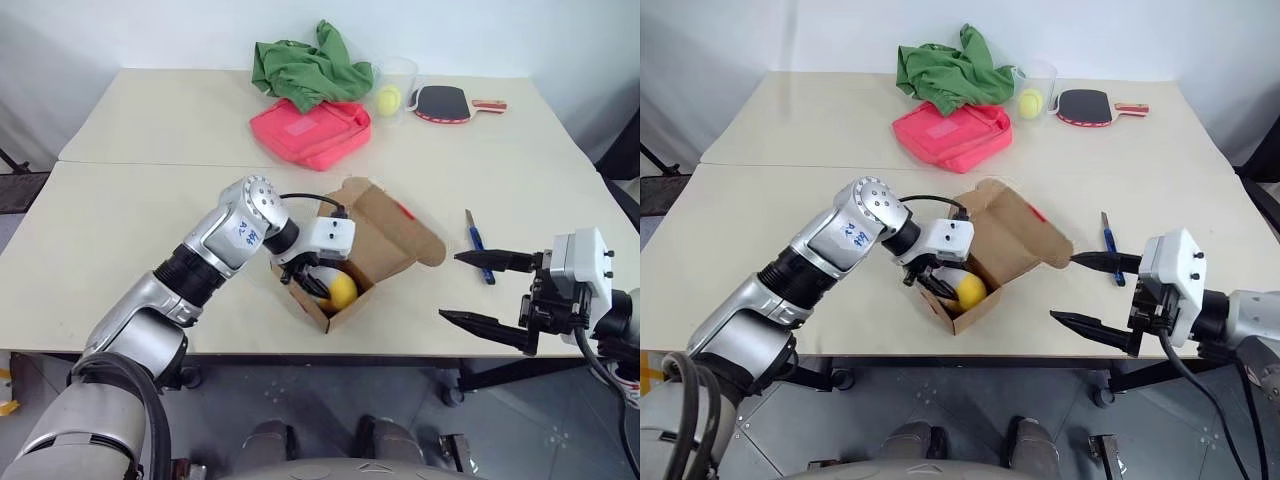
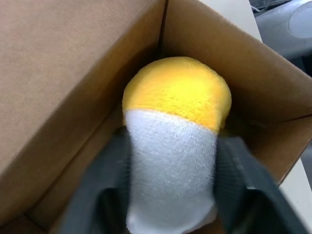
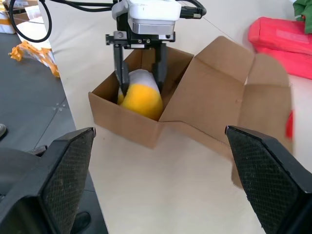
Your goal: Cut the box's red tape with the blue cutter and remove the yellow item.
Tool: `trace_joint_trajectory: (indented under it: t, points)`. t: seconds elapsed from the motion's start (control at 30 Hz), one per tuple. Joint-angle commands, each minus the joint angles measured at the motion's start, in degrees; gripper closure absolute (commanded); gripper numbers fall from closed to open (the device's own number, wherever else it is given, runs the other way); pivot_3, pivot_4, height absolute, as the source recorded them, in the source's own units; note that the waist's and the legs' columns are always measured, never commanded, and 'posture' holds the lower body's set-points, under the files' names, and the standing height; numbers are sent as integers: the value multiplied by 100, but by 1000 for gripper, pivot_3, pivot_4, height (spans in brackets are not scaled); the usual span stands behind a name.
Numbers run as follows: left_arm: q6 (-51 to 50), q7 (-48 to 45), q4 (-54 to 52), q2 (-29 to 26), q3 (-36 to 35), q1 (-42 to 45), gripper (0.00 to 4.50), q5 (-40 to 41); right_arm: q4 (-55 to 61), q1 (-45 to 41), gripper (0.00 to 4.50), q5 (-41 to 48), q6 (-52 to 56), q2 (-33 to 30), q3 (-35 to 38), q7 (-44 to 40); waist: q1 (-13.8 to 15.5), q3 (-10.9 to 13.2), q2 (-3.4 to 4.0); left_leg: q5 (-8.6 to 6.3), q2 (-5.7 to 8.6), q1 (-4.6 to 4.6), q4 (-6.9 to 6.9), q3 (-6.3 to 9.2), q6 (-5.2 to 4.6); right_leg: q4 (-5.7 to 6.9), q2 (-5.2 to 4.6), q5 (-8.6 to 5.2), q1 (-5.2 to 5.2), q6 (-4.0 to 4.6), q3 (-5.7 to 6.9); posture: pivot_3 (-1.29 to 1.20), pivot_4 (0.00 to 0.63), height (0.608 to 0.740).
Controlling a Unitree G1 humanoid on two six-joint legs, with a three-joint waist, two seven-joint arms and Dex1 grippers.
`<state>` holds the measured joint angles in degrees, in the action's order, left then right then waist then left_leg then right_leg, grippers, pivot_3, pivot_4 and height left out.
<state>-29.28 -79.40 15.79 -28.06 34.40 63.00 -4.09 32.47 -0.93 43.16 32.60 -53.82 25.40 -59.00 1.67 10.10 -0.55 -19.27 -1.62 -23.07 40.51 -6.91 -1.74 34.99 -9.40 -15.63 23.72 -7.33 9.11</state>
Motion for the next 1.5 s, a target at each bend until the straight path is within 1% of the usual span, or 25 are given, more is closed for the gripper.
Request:
trace_joint_trajectory:
  t: [0.03,0.07,0.1,0.17,0.23,0.4,0.53,0.7,0.8,0.9,0.97,1.1,1.2,1.37,1.5]
  points:
    - [117,-30,97,41,-294,298,3454,62,-29,-121,0,45,-73,-97,128,1,1,0,-1,0,0,-1,2,0,0,0,0,0,-1,0,1,0,150,740]
    - [122,-40,139,52,-328,330,3596,78,-39,-144,0,44,-74,-94,118,6,1,0,-1,0,0,-1,3,0,0,1,0,0,-1,0,1,0,150,740]
    - [138,-56,228,75,-418,418,3899,135,-62,-181,0,51,-80,-87,106,5,1,0,-1,-1,0,-1,3,0,-1,0,0,0,-1,0,1,0,150,740]
    - [217,-92,357,129,-581,533,4251,251,-117,-237,0,55,-102,-73,85,-6,-2,0,-1,-1,0,-1,4,0,-2,0,0,0,-1,0,0,0,150,740]
    - [343,-129,525,131,-716,696,4402,300,-193,-324,0,37,-141,-68,52,-30,-1,0,-1,-1,-1,-2,4,0,-2,1,0,0,-1,0,0,0,150,740]
    - [318,-199,757,108,-991,965,4404,401,-380,-605,0,37,-149,-78,-45,-85,-10,0,-1,-1,0,-2,5,-2,-2,3,0,0,0,0,1,0,150,740]
    - [117,-36,886,127,-1333,1189,4404,537,-569,-873,0,23,-158,-91,-167,-158,-12,0,-1,-1,0,-2,7,-2,-2,4,0,0,0,0,1,0,150,740]
    - [-133,113,816,143,-1614,1212,4404,690,-822,-1166,0,-68,-221,-116,-384,-301,-16,0,-1,-2,0,-3,8,-3,-3,3,0,0,-1,0,1,0,150,740]
    - [-562,525,847,-165,-2060,1259,4404,761,-1019,-1606,0,-112,-283,-62,-678,-350,-37,3,1,-2,-1,-3,9,-3,-3,7,0,0,1,0,1,0,150,740]
    - [-875,893,840,-606,-2296,1196,4405,651,-1237,-1952,0,-139,-312,-12,-856,-424,-94,4,3,-2,-4,-1,8,0,-3,11,1,0,5,0,-3,0,150,740]
    - [-1091,1117,751,-861,-2352,1068,4405,580,-1377,-2114,0,-183,-359,-2,-958,-508,-94,4,3,-1,-4,-1,5,-1,-2,15,1,0,6,0,-1,0,150,740]
    - [-1778,1634,205,-1612,-2615,289,4405,449,-1717,-2677,0,-240,-391,102,-1376,-689,-118,4,4,-2,-3,2,6,-1,-2,18,0,0,6,0,-5,0,150,740]
    - [-2395,2023,-329,-1983,-2860,-396,4405,484,-1987,-3206,0,-298,-176,246,-1751,-631,-165,5,3,-1,-5,4,8,-1,-1,33,0,0,6,0,-4,0,150,740]
    - [-3227,2463,-1089,-2243,-3163,-1416,4405,682,-2347,-3873,0,-407,-74,525,-2159,-755,-106,12,-9,-2,-6,-3,18,15,1,46,0,0,7,-1,-7,0,150,740]
    - [-3686,2699,-1410,-2325,-3283,-2127,4405,836,-2612,-4307,0,-444,38,700,-2344,-869,-106,13,-9,-2,-6,-1,19,13,3,52,0,0,8,-1,-9,0,150,740]
